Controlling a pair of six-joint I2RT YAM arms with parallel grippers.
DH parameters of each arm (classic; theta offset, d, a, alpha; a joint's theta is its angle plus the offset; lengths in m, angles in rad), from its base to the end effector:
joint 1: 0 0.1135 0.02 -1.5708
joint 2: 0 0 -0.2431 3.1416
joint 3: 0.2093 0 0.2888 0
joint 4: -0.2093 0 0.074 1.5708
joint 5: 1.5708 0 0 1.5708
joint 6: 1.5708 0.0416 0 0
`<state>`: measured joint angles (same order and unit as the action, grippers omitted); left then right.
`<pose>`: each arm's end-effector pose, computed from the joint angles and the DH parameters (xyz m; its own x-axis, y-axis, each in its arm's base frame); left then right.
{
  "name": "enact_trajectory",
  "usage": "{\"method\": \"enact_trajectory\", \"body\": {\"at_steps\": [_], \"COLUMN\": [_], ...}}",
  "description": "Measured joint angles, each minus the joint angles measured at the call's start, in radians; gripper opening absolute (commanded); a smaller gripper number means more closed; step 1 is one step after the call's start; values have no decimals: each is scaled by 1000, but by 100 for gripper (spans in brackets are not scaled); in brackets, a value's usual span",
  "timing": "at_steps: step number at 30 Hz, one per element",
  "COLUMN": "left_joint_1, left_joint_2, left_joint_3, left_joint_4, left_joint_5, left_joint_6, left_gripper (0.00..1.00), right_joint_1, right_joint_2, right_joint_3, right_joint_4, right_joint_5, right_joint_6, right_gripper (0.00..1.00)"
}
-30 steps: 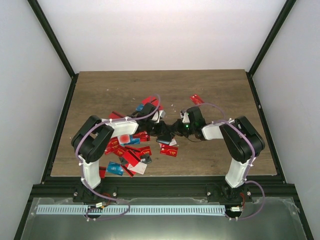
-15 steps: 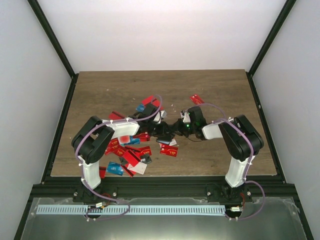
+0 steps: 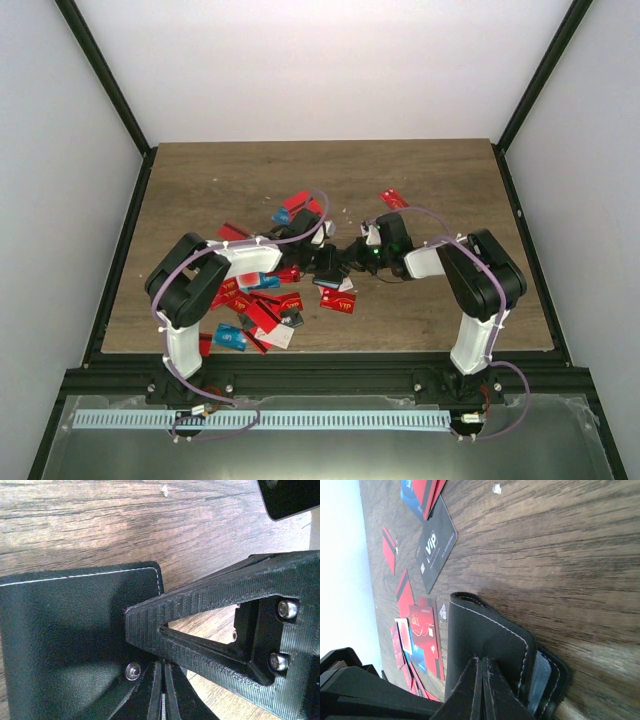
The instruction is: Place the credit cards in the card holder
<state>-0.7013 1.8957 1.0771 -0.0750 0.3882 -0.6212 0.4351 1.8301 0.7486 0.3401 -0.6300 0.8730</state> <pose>0.2992 -0.2733 0.0909 -0.9372 0.0864 -0.3379 0.2865 0.7432 -0.6046 0.3047 0.1687 0.0547 -0.9564 0.2383 -0.1690 -0.0027 0.5712 0.8208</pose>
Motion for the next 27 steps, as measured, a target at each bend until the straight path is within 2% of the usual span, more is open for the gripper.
{"method": "enact_trajectory", "body": {"at_steps": [27], "left_joint_1": [-13], "left_joint_2": [-20], "left_joint_3": [16], "left_joint_4": [-58], "left_joint_5": [-97], "left_joint_6": [87], "left_gripper": [4], "right_joint_1": [-17], "right_joint_2": [4], "right_joint_3": [34], "right_joint_4": [-74], "right_joint_5": [-14], "right_joint_6": [-67], "right_gripper": [1]}}
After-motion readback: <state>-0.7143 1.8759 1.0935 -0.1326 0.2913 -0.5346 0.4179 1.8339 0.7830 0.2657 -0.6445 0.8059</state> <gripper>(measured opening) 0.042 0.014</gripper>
